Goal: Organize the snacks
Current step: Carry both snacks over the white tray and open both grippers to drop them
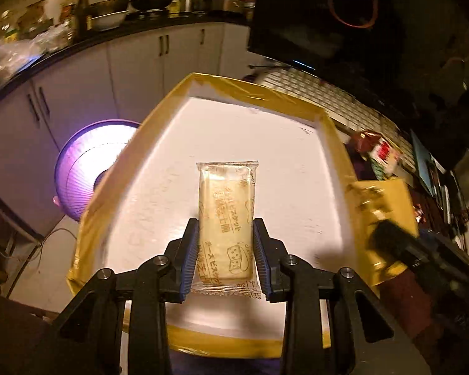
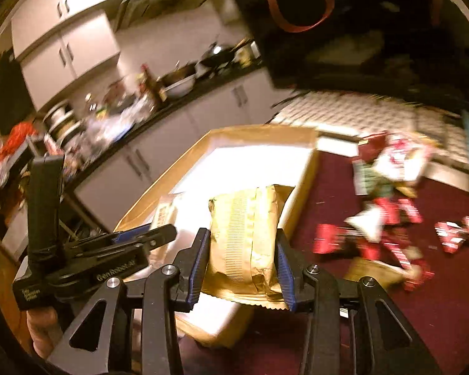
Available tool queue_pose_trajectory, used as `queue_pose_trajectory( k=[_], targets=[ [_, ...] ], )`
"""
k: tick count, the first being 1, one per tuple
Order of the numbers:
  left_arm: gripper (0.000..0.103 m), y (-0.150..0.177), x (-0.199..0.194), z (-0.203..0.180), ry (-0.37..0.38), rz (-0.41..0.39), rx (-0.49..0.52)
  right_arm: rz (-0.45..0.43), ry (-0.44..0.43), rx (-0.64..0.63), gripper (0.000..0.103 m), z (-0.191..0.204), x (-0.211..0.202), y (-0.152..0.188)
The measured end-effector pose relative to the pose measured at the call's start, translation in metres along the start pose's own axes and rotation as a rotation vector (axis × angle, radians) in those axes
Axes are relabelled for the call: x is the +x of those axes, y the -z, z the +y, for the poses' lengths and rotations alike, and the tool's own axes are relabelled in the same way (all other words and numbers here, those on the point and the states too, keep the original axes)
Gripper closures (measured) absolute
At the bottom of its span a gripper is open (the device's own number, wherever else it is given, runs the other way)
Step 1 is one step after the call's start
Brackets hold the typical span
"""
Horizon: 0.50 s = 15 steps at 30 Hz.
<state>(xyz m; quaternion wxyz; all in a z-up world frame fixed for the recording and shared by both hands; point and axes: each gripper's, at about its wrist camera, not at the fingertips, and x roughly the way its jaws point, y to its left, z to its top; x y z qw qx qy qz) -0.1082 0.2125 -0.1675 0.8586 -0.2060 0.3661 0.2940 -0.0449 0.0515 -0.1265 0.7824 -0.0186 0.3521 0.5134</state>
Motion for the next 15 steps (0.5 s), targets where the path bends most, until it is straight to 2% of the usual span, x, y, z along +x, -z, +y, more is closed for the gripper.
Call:
queue_pose_trajectory(
  k=[3, 6, 12, 15],
  targets=[
    [0.072, 0.003, 0.008, 0.009, -0.031, 0.016, 0.012, 0.048, -0.001, -0.030, 0.062, 0.011, 0.029, -0.002],
    [0.072, 0.003, 0.013, 0.013, -0.046, 0.024, 0.028, 0.077, -0.005, -0.054, 0.062, 0.022, 0.039, 0.002],
    [0.072, 0.001, 0.023, 0.023, -0.079, 0.066, 0.046, 0.132, 0.057, -0.145, 0.062, 0.041, 0.063, 0.011],
    [0.071, 0.001, 0.022, 0.023, -0.057, 0.063, 0.053, 0.144, 0.091, -0.177, 0.061, 0.048, 0.072, 0.014]
  ],
)
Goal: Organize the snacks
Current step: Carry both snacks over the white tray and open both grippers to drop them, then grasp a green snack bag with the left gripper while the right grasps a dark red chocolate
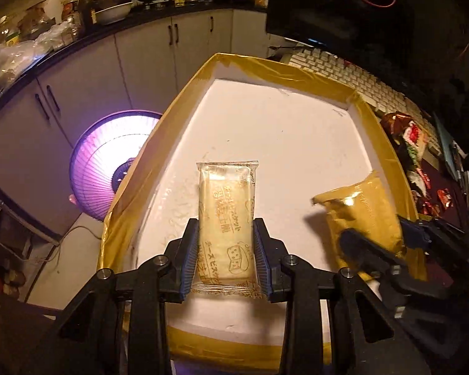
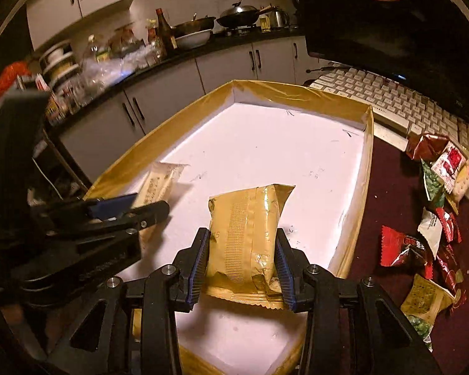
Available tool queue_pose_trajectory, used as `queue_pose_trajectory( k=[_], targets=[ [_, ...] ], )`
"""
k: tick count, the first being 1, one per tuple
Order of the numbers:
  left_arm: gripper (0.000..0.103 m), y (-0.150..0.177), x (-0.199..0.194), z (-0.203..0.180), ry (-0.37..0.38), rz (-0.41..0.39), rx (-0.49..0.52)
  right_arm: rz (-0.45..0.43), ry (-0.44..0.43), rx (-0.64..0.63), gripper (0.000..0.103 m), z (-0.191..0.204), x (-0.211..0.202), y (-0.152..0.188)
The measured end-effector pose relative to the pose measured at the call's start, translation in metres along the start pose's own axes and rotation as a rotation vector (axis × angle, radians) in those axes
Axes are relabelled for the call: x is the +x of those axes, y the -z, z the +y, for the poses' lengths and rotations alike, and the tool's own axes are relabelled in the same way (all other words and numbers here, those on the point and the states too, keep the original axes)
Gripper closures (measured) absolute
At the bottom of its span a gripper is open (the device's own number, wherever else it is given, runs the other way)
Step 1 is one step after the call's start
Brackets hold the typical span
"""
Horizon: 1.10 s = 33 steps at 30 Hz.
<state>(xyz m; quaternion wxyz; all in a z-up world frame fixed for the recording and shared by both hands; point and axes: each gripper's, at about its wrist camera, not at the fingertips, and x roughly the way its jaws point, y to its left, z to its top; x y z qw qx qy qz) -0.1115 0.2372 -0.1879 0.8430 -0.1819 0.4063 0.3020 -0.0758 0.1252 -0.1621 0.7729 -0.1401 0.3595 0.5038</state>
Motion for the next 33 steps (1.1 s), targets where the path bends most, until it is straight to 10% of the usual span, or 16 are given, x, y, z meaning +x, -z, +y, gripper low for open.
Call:
queue_pose_trajectory(
  k=[7, 12, 17, 33],
  targets=[
    [0.058, 0.001, -0.011, 0.003, 0.087, 0.003, -0.006, 0.001, -0.023, 0.028, 0.048, -0.003, -0.004, 0.000],
    [0.027, -0.003, -0.053, -0.006, 0.054, -0.135, 0.007, -0.099, -0.123, 0.195, 0.027, -0.033, -0.030, -0.009],
    [0.027, -0.001, -0.087, -0.023, 0.057, -0.229, 0.008, -0.188, -0.131, 0.312, 0.025, -0.059, -0.052, -0.018],
    [0.027, 0.021, -0.104, -0.112, 0.179, -0.120, 0.105, -0.162, -0.054, 0.596, 0.023, -0.154, -0.088, 0.026]
  ],
)
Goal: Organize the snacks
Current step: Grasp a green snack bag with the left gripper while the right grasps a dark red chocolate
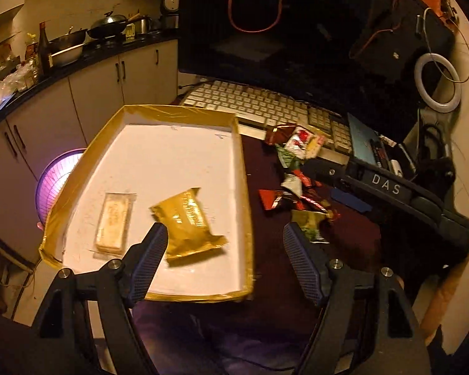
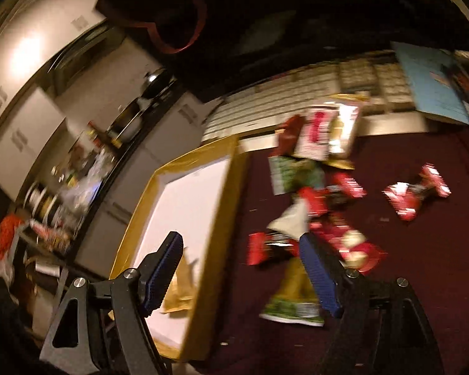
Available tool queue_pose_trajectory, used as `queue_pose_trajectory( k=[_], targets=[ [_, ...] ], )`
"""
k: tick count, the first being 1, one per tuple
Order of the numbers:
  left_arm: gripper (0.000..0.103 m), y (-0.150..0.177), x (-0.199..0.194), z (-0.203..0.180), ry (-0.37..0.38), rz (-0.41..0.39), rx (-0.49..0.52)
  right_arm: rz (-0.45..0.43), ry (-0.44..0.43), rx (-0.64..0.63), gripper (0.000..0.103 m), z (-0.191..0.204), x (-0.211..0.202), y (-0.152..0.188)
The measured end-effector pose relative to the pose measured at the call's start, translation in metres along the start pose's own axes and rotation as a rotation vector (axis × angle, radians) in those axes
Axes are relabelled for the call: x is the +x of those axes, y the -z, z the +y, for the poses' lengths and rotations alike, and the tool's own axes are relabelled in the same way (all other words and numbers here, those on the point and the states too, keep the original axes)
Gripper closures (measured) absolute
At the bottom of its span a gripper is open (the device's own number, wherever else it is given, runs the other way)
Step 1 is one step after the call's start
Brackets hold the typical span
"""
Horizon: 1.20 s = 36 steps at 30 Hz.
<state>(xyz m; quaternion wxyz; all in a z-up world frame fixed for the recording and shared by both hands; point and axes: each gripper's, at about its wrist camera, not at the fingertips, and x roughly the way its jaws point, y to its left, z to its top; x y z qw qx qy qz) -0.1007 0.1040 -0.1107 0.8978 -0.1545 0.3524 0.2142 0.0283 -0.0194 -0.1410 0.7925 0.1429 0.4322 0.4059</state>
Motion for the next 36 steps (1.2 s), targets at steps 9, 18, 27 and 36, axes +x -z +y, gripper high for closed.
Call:
queue_pose_trajectory(
  k=[9, 18, 27, 36],
  targets=[
    [0.027, 0.010, 0.005, -0.027, 0.053, -0.017, -0.035, -0.021, -0.027, 0.136, 0.024, -0.064, -0.024, 0.004],
    [0.027, 0.018, 0.013, -0.051, 0.092, -0.029, -0.030, -0.013, 0.069, 0.103, 0.033, -0.108, -0.045, 0.009],
    [0.027, 0.007, 0.051, -0.082, 0.175, 0.045, 0.087, 0.005, 0.090, 0.055, 0.037, -0.116, -0.044, 0.003],
    [0.071, 0.003, 0.121, -0.102, 0.105, 0.235, 0.200, 0.048, 0.097, -0.008, 0.044, -0.106, -0.031, 0.006]
  ],
)
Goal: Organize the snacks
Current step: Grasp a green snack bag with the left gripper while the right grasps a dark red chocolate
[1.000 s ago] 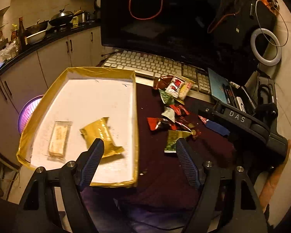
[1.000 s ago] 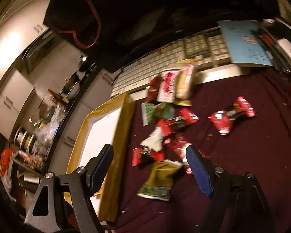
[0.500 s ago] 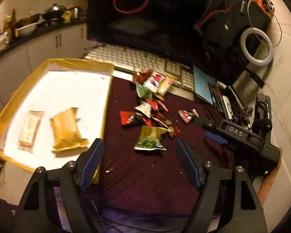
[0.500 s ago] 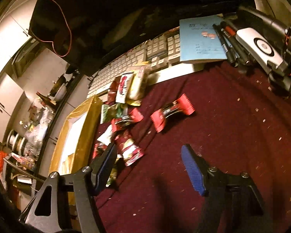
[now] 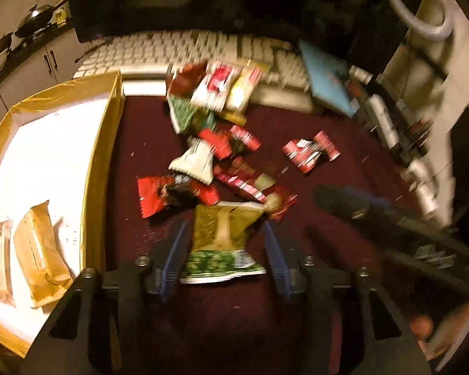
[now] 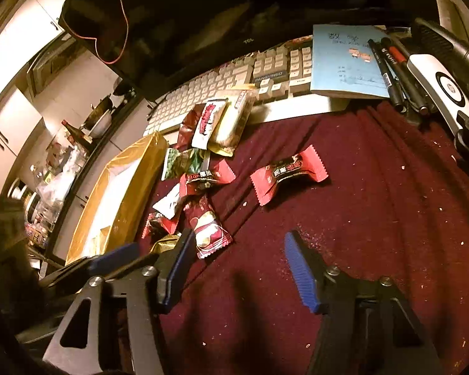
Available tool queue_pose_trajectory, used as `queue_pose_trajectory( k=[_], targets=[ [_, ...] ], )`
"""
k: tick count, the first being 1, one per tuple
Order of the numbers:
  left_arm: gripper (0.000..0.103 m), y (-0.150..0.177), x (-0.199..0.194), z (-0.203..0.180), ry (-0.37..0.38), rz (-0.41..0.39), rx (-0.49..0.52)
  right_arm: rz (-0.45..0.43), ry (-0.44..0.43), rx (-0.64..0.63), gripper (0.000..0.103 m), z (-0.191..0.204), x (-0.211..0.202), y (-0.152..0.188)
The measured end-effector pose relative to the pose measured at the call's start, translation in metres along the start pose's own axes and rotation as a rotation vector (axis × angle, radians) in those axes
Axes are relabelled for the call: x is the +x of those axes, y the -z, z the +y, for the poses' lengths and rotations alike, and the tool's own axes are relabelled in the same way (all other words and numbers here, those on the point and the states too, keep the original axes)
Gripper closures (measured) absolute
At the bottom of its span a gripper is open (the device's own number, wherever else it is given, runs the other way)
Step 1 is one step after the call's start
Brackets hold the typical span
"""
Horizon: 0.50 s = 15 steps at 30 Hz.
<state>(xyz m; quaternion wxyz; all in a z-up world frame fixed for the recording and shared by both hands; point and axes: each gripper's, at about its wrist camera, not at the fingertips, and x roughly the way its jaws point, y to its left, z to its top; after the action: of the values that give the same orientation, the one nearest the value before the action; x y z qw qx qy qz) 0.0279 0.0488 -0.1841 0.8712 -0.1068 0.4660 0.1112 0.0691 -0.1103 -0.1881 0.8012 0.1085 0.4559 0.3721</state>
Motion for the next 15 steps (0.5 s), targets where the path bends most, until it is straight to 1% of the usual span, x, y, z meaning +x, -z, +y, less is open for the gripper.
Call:
queue_pose_trajectory(
  k=[1, 5, 7, 8, 9, 10, 12, 14, 15],
  targets=[
    [0.076, 0.002, 0.001, 0.001, 0.006, 0.007, 0.001, 0.003, 0.001, -0.001, 0.044, 0.000, 0.000, -0.001],
    [0.084, 0.010, -0.011, 0.005, 0.045, -0.049, 0.018, 0.016, -0.009, -0.050, 0.044, 0.011, 0.002, -0.009],
    [0.088, 0.009, -0.019, 0.015, 0.103, -0.068, -0.015, 0.052, -0.016, -0.103, 0.044, 0.023, 0.013, -0.014],
    [0.091, 0.011, -0.026, 0.022, 0.145, -0.077, -0.040, 0.071, -0.019, -0.137, 0.044, 0.031, 0.020, -0.017],
    [0.093, 0.014, -0.034, 0.030, 0.187, -0.094, -0.071, 0.079, -0.011, -0.157, 0.045, 0.036, 0.025, -0.019],
    [0.096, 0.015, -0.040, 0.035, 0.206, -0.110, -0.092, 0.089, 0.007, -0.186, 0.046, 0.043, 0.032, -0.021],
    [0.098, 0.020, -0.055, 0.048, 0.235, -0.150, -0.132, 0.104, 0.037, -0.227, 0.053, 0.054, 0.045, -0.023],
    [0.098, 0.024, -0.070, 0.058, 0.253, -0.198, -0.153, 0.137, 0.095, -0.267, 0.059, 0.064, 0.061, -0.022],
    [0.098, 0.024, -0.072, 0.061, 0.258, -0.202, -0.157, 0.154, 0.119, -0.277, 0.061, 0.067, 0.067, -0.020]
  ],
)
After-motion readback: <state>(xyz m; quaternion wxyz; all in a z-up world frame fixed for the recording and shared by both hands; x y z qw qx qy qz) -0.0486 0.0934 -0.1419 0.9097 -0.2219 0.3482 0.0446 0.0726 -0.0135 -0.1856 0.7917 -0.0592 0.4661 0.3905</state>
